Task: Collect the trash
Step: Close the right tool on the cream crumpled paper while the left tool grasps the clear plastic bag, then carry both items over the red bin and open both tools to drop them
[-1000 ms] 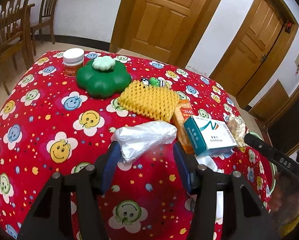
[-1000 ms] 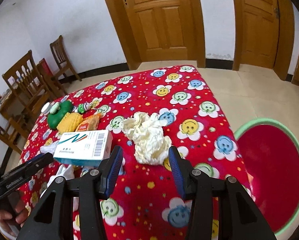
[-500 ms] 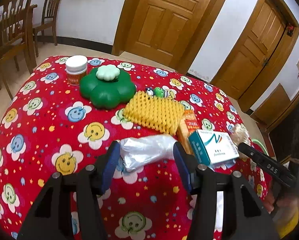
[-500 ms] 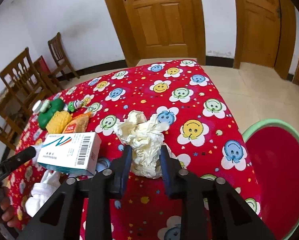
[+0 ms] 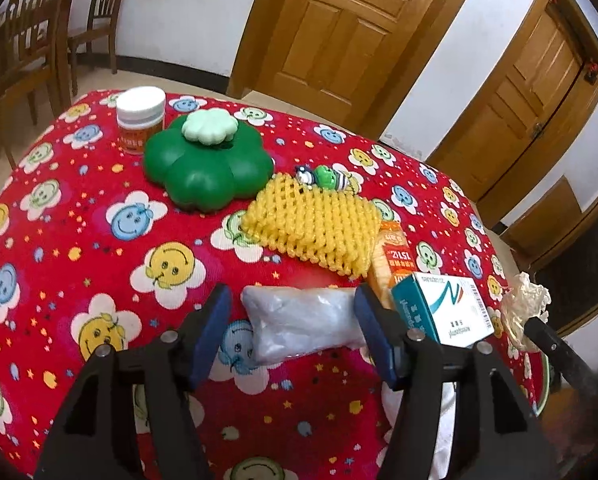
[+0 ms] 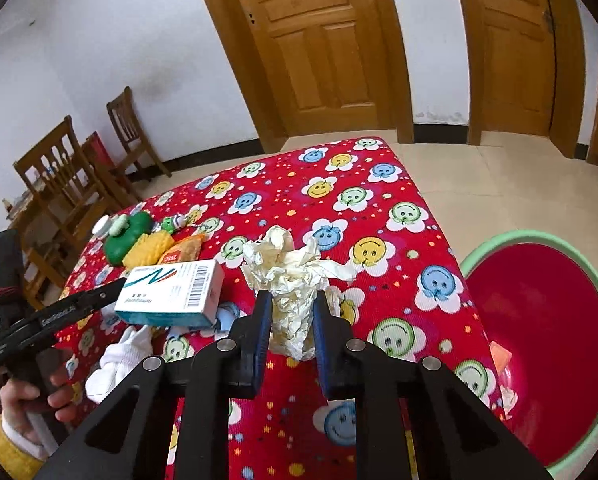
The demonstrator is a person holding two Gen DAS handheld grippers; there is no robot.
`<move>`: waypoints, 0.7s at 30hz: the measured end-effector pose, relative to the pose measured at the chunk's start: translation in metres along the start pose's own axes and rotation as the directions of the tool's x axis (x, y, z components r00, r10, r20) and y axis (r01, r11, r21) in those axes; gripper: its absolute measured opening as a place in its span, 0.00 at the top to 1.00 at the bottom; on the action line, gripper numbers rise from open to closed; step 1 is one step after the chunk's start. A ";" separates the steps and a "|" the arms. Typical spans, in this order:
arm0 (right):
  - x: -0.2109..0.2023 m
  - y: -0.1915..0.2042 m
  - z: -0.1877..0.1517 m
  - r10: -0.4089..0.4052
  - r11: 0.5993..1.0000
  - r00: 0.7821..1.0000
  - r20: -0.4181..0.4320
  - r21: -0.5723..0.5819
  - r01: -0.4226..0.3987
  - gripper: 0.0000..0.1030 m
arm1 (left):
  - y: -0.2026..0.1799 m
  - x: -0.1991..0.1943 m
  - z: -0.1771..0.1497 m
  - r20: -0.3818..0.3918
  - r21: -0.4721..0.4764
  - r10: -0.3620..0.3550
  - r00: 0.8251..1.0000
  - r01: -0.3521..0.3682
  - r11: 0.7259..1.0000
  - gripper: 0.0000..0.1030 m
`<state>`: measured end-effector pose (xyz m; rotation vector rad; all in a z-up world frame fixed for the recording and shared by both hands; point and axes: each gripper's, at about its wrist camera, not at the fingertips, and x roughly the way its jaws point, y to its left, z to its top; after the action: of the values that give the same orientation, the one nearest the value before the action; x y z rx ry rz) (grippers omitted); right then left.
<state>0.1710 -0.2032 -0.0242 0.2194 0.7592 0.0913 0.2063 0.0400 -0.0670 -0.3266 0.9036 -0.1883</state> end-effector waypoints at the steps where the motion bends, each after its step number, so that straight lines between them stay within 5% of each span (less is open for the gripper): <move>1: -0.002 0.000 -0.001 0.002 1.000 1.000 0.002 0.002 -0.002 0.81 | 0.000 0.000 -0.001 -0.008 -0.004 -0.005 1.000 0.005 1.000 0.38; 5: -0.009 -0.002 -0.004 0.009 1.000 1.000 0.013 0.011 -0.010 0.81 | 0.002 0.000 -0.003 -0.023 -0.042 -0.029 0.999 0.028 0.999 0.40; 12: -0.018 -0.006 -0.011 0.018 1.000 1.000 0.021 0.025 -0.019 0.81 | -0.003 -0.011 -0.013 -0.005 -0.031 -0.090 0.996 0.090 0.995 0.62; 21: -0.034 -0.011 -0.017 0.022 0.999 0.999 0.042 0.046 -0.024 0.81 | -0.001 -0.044 -0.020 0.058 -0.061 -0.115 0.992 0.119 0.991 0.63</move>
<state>0.1344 -0.2169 -0.0162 0.2741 0.7180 0.0908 0.1630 0.0477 -0.0455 -0.4431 0.8382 -0.2578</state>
